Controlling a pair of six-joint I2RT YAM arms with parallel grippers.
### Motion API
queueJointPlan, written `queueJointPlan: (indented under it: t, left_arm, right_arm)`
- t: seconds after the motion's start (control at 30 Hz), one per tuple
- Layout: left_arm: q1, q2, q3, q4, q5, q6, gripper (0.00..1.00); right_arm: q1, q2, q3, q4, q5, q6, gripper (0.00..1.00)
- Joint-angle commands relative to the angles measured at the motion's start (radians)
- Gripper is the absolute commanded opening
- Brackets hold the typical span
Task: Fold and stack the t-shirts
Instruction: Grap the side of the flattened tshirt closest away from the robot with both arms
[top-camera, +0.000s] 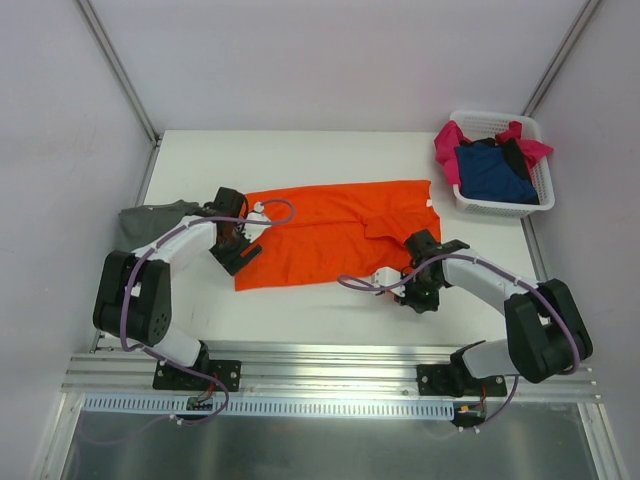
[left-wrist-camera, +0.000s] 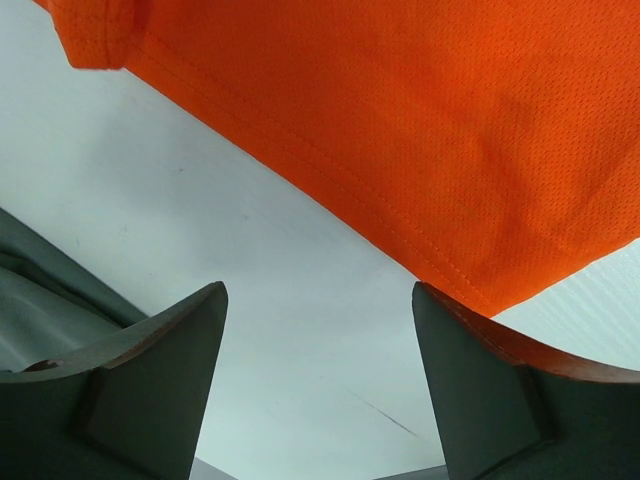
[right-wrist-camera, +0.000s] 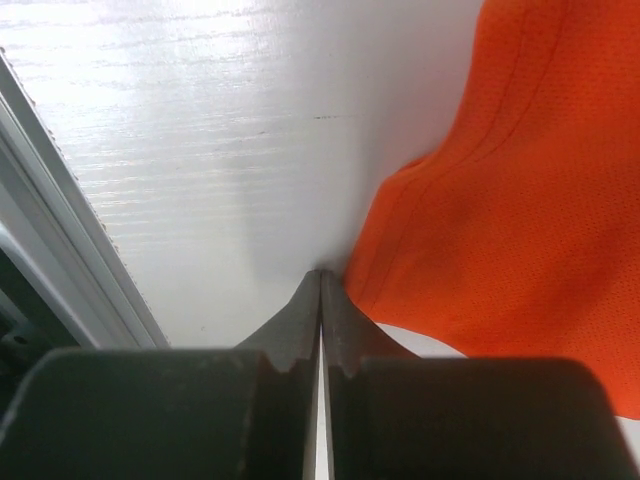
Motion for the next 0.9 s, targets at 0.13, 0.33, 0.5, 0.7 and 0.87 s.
queueJointPlan:
  t: [0.13,0.33,0.5,0.7,0.87]
  left_arm:
    - [-0.008,-0.106,-0.099,-0.019,-0.048,0.01,0.68]
    - [-0.013,-0.14,-0.145,-0.01,-0.06,0.038,0.67]
    - [-0.013,-0.136,-0.124,-0.008,-0.039,0.025,0.67]
    - [-0.021,-0.143,-0.105,-0.01,-0.039,0.025,0.82]
    - [-0.021,-0.151,-0.101,-0.01,-0.04,0.015,0.82]
  right_arm:
    - [0.001,-0.045,0.057,0.002,0.024,0.043,0.01]
    - [0.005,-0.11,0.224,-0.067,0.062,0.115,0.01]
    - [0.004,-0.105,0.312,-0.119,0.071,0.134,0.01]
    - [0.005,-0.105,0.243,-0.239,0.038,0.075,0.37]
    - [0.005,-0.159,0.076,-0.214,0.059,0.025,0.41]
